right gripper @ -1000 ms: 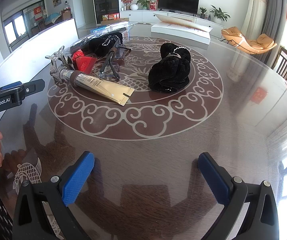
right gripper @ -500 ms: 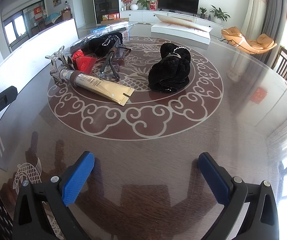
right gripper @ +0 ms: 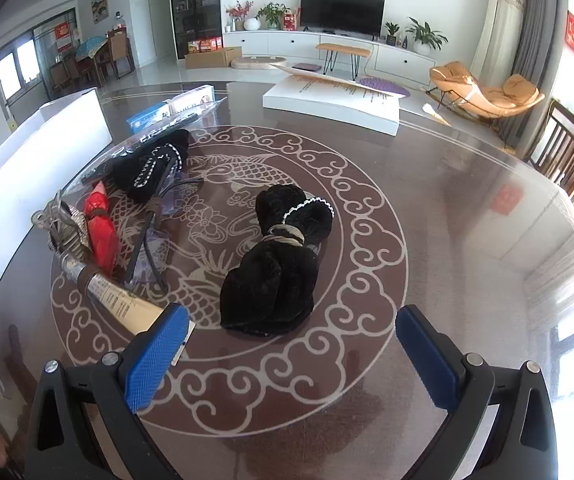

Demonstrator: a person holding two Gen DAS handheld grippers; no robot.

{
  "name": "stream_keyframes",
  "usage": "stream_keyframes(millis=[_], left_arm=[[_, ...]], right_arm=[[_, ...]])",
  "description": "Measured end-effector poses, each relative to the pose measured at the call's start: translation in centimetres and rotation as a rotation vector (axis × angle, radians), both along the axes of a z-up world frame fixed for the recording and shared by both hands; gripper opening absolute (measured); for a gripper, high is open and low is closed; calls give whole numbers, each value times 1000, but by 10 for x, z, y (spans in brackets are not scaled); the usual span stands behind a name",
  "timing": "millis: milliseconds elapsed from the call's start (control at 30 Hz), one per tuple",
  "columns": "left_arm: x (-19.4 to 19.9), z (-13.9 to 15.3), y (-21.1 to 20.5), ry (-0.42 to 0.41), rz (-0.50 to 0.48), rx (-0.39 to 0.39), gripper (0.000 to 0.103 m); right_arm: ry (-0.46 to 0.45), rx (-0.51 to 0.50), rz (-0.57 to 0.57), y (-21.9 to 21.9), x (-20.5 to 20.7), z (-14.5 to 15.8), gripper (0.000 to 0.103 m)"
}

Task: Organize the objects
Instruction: 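Grasp the black fuzzy pouch with the right gripper, then grasp the silver tube with the left gripper while the right gripper holds the pouch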

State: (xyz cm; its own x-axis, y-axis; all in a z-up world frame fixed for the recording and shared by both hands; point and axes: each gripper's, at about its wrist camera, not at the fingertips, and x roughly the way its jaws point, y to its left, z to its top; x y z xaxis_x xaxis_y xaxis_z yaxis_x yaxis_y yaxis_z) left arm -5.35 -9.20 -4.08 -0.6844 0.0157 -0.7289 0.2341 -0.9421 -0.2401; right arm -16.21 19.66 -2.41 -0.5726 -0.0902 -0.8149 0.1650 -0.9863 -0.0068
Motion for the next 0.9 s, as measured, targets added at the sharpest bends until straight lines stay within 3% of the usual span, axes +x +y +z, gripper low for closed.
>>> stream_keyframes(millis=[133,167,200,233,300,500,667,800,900], left_arm=[[0,2,3,6,-11,-6,103],[0,3,2,7,-12,0,103],[0,3,2,8,-11,6,103],[0,2,1,8,-10,14,103],[0,1,-2,6,-3,29,103],[-1,-2,-8,-8,17,70,103],[-1,-3,-8,-12,11,90,103],[-3,-2,13,-16,-119,126,103],[-16,-2,41,-44,-212,90,103]], right_arm=[[-78,-84,-84,5,-44,-14,101],[-97,-88,-82,3,-49,-20,93],[-117,-68,-73,-1,-53,-25,76],[-103,-14,-64,-8,-52,-26,73],[-78,20,5,-24,-42,-22,50],[-42,57,312,-91,22,-21,44],[-72,26,473,-118,82,-22,43],[-68,-53,382,-92,108,-17,40],[-22,-47,281,-62,123,-10,40]])
